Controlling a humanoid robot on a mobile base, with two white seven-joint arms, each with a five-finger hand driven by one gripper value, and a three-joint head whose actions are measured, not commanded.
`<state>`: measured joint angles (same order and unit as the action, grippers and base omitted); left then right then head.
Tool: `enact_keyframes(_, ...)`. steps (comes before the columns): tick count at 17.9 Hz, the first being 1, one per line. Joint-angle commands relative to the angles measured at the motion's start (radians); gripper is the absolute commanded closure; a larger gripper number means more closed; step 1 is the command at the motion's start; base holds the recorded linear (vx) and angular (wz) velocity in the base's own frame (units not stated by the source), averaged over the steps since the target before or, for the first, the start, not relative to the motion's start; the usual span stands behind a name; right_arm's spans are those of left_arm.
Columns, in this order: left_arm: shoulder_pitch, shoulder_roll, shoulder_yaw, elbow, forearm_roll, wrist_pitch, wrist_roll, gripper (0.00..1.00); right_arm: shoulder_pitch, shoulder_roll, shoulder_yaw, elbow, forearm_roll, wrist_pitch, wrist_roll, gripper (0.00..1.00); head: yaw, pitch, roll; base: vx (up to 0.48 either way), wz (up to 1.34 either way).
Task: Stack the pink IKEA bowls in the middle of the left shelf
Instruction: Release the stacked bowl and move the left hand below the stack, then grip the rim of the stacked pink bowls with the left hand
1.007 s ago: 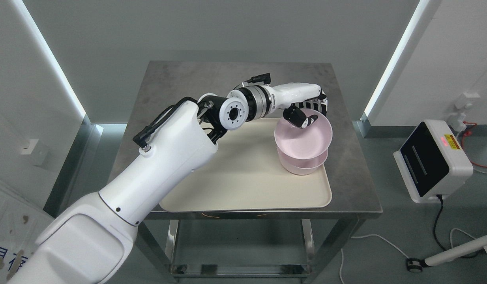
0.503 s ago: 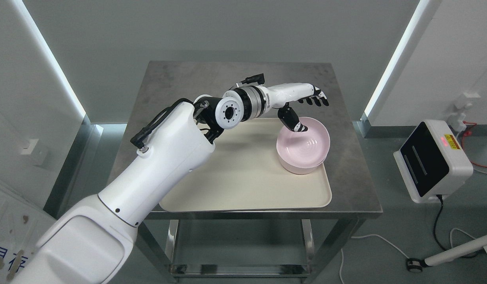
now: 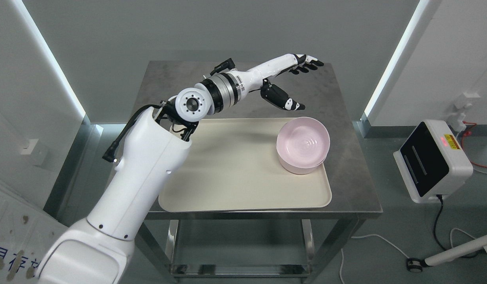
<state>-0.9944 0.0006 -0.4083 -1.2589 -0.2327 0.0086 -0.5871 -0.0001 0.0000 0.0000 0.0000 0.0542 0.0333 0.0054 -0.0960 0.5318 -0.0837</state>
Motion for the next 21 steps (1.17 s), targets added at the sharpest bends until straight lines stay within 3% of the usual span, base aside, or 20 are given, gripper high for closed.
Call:
enact_keyframes(1, 0.276, 0.017, 0.263, -0.352, 0.055, -0.183, -0.040, 0.03, 0.029, -0.017, -0.011, -0.034, -0.054, 0.000, 0.001, 0.00, 0.0000, 0.000, 0.000, 0.000, 0.00)
enact_keyframes(5, 0.398, 0.017, 0.122, -0.361, -0.023, -0.308, -0.089, 0.03, 0.029, -0.017, -0.011, -0.034, -0.054, 0.000, 0.001, 0.00, 0.0000, 0.000, 0.000, 0.000, 0.00)
enact_keyframes(10, 0.410, 0.017, 0.017, -0.341, -0.411, -0.283, -0.100, 0.03, 0.029, -0.017, -0.011, -0.034, -0.054, 0.000, 0.001, 0.00, 0.0000, 0.000, 0.000, 0.000, 0.00)
enact_keyframes(12, 0.407, 0.017, -0.019, -0.340, -0.500, -0.280, -0.169, 0.04, 0.029, -0.017, -0.011, -0.034, -0.054, 0.002, 0.001, 0.00, 0.0000, 0.000, 0.000, 0.000, 0.00)
enact_keyframes(14, 0.387, 0.017, -0.027, -0.338, -0.530, -0.272, -0.198, 0.05, 0.029, -0.017, -0.011, -0.034, -0.054, 0.000, 0.001, 0.00, 0.0000, 0.000, 0.000, 0.000, 0.00)
enact_keyframes(21, 0.244, 0.017, -0.104, -0.312, -0.534, -0.092, -0.201, 0.08, 0.029, -0.017, -0.011, -0.034, -0.054, 0.002, 0.001, 0.00, 0.0000, 0.000, 0.000, 0.000, 0.00)
